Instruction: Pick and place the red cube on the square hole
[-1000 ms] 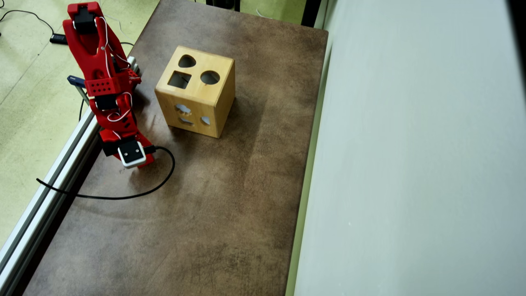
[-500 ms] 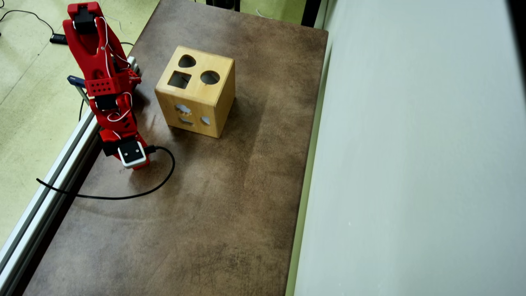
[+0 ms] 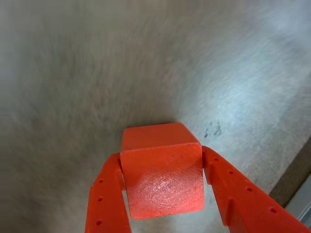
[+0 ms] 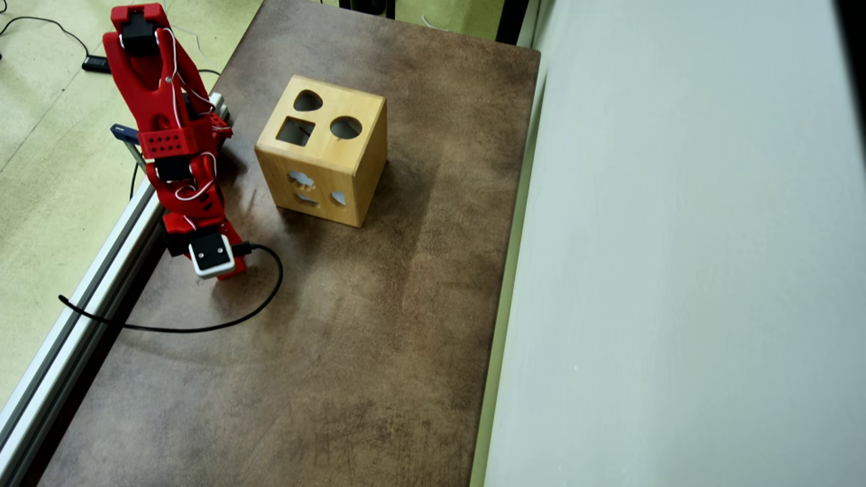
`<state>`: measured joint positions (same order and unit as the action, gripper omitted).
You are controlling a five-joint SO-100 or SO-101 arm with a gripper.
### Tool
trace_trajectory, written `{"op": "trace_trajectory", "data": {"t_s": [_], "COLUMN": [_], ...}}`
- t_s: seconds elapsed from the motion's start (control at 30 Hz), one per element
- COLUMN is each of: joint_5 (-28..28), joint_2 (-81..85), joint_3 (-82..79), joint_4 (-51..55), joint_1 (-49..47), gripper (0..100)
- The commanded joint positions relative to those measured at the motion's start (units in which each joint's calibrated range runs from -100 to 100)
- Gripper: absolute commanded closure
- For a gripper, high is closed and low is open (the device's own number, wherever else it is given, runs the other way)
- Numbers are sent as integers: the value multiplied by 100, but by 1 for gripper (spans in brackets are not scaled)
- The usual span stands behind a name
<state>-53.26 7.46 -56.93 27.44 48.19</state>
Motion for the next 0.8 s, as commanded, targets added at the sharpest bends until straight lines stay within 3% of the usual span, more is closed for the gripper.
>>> {"op": "trace_trajectory", "data": {"t_s": [0.0,0.33,0.77], "joint_5": [303,757,1465], "joint_2": [719,2477,2588], "joint_3": [273,541,3645], "joint_4": [107,2206,4489], "joint_1": [-64,-64,-324], "gripper": [98,98,98]}}
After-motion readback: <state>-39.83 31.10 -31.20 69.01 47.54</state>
